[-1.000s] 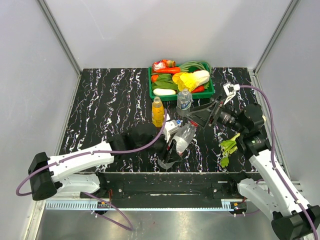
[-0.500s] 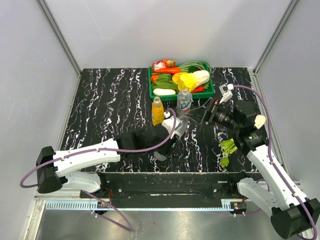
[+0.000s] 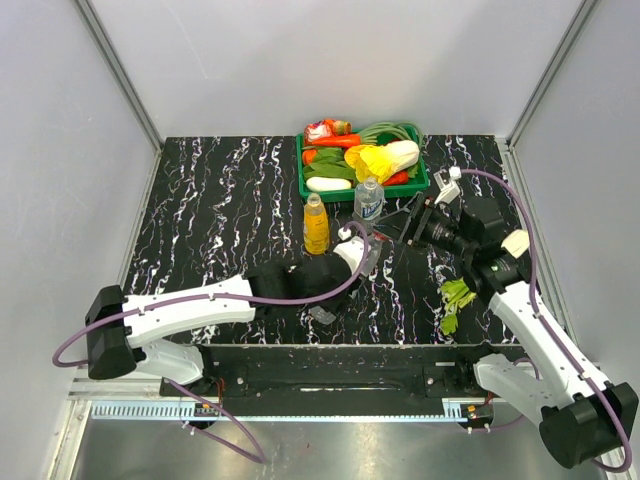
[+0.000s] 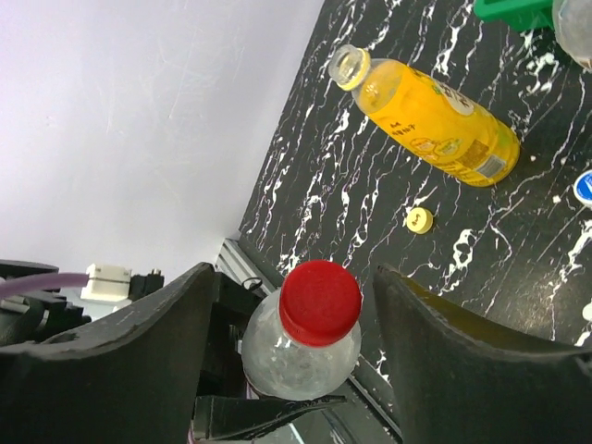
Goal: Unscrew the bottle caps
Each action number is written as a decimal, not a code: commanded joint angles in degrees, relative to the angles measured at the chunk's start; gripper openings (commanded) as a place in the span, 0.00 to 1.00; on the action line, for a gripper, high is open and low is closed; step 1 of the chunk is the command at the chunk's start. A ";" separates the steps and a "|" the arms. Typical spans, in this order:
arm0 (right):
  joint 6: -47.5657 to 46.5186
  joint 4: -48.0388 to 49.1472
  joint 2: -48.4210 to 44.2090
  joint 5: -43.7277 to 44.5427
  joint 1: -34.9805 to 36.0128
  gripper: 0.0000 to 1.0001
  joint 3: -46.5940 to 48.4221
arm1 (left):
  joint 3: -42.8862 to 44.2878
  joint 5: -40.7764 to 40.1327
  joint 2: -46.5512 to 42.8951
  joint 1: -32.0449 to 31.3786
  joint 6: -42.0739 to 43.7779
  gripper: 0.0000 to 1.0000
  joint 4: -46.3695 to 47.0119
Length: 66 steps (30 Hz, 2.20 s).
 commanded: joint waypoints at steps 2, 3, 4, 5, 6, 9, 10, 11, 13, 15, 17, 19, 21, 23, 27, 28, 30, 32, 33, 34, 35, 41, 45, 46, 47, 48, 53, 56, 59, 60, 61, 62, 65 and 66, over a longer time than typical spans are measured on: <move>0.44 -1.06 1.01 0.41 0.03 0.66 2.72 | 3.00 -1.57 1.11 -0.60 -0.81 0.23 0.15; 0.44 -1.15 1.02 0.50 0.03 0.60 2.63 | 3.18 -1.66 1.29 -0.60 -0.81 0.23 0.07; 0.27 -1.15 1.02 0.50 -0.06 0.50 2.54 | 3.18 -2.00 1.38 -0.60 -0.81 0.23 -0.02; 0.01 -1.15 1.02 0.41 0.03 0.42 2.54 | 3.18 -2.01 1.55 -0.60 -0.72 0.23 0.07; -0.34 -1.24 1.10 0.50 0.03 0.38 2.54 | 3.18 -1.92 1.99 -0.60 -0.46 0.24 0.07; -0.96 -1.33 1.28 0.24 0.03 0.18 2.37 | 3.35 -1.75 2.78 -0.60 -0.28 0.24 -0.02; -1.05 -1.24 1.19 0.06 0.03 0.12 2.45 | 3.44 -1.66 2.87 -0.60 -0.28 0.23 -0.02; -1.40 -1.24 1.19 -0.20 0.03 0.06 2.45 | 3.35 -1.57 3.14 -0.60 -0.45 0.23 0.15; -2.19 -1.33 1.02 -0.29 0.03 0.00 2.28 | 2.48 -0.96 2.96 -0.51 -0.37 0.22 1.20; -3.15 -1.24 0.40 -0.12 0.03 0.00 2.10 | 1.51 0.36 2.53 0.01 -0.46 0.21 3.05; -4.12 -0.28 -0.56 -0.12 0.03 0.00 1.49 | 0.20 4.38 1.56 1.06 -0.54 0.20 5.33; -4.56 0.87 -1.79 -0.29 0.03 0.00 0.96 | -2.08 8.43 0.24 2.38 -0.63 0.19 8.05; -5.35 2.36 -2.85 -1.17 0.03 0.00 0.44 | -4.98 15.09 -1.60 4.05 -0.28 0.19 12.35; -6.41 2.80 -3.81 -2.40 0.03 0.00 0.52 | -7.88 24.23 -3.18 6.68 -0.02 0.19 17.36; -8.25 2.81 -5.40 -3.63 0.03 0.00 0.78 | -12.72 36.46 -5.12 9.68 -1.42 0.19 26.41; -8.78 2.81 -5.75 -4.16 0.03 0.00 0.78 | -13.95 39.01 -5.38 10.12 -1.77 0.19 28.52; -9.40 4.98 -6.28 -5.73 0.03 0.00 0.96 | -15.71 43.94 -6.09 10.91 -2.91 0.19 33.09; -9.84 5.79 -6.28 -8.19 0.03 0.00 1.48 | -17.64 49.73 -6.79 11.61 -4.40 0.19 37.83; -9.93 6.58 -6.45 -9.60 0.03 0.00 1.40 | -18.26 52.20 -7.05 11.79 -5.19 0.19 40.47; -9.93 7.98 -6.54 -11.44 0.03 0.00 1.23 | -19.23 55.00 -7.58 11.88 -6.16 0.19 43.11; -9.75 9.64 -6.72 -13.20 0.03 0.00 0.96 | -19.76 57.38 -8.11 11.97 -6.78 0.19 46.09; -7.04 19.13 -7.86 -20.06 0.03 0.00 0.00 | -19.85 68.73 -9.08 12.05 -8.81 0.24 52.27; -3.25 26.87 -7.60 -24.37 0.03 0.00 -0.62 | -19.76 71.11 -10.13 12.05 -8.72 0.26 53.33; -2.55 28.11 -7.77 -25.25 0.03 0.00 -0.71 | -19.59 71.46 -10.31 12.05 -8.54 0.26 53.33; -2.20 29.25 -7.86 -25.69 0.03 0.00 -0.80 | -19.41 71.73 -10.40 12.05 -8.46 0.26 53.33; -1.93 30.30 -8.04 -26.13 0.03 0.00 -0.88 | -19.32 71.91 -10.57 12.05 -8.37 0.26 53.07; -1.58 33.04 -8.65 -26.75 0.11 0.00 -0.97 | -18.71 71.65 -10.31 12.05 -6.87 0.27 50.26; -1.75 33.21 -8.39 -26.49 0.03 0.00 -0.80 | -18.62 71.38 -9.78 12.05 -6.43 0.27 49.37; -2.19 33.48 -7.95 -26.84 0.03 0.00 -0.89 | -19.15 71.12 -10.13 12.05 -6.17 0.28 49.72; -2.37 33.65 -7.95 -26.92 -0.06 0.00 -0.89 | -19.23 71.46 -10.22 12.05 -6.00 0.28 49.72; -2.46 34.18 -8.12 -26.84 0.11 0.00 -0.97 | -19.23 71.99 -10.31 12.05 -5.91 0.28 49.81; -2.46 35.14 -8.21 -26.75 0.03 0.00 -1.15 | -19.32 72.26 -10.31 12.05 -5.99 0.28 49.81; -2.28 39.18 -9.18 -27.27 0.03 0.00 -1.94 | -19.85 73.66 -10.48 12.05 -5.73 0.28 50.16; -2.11 40.24 -9.27 -27.71 0.03 0.00 -1.94 | -20.02 73.84 -10.57 12.05 -5.47 0.28 50.16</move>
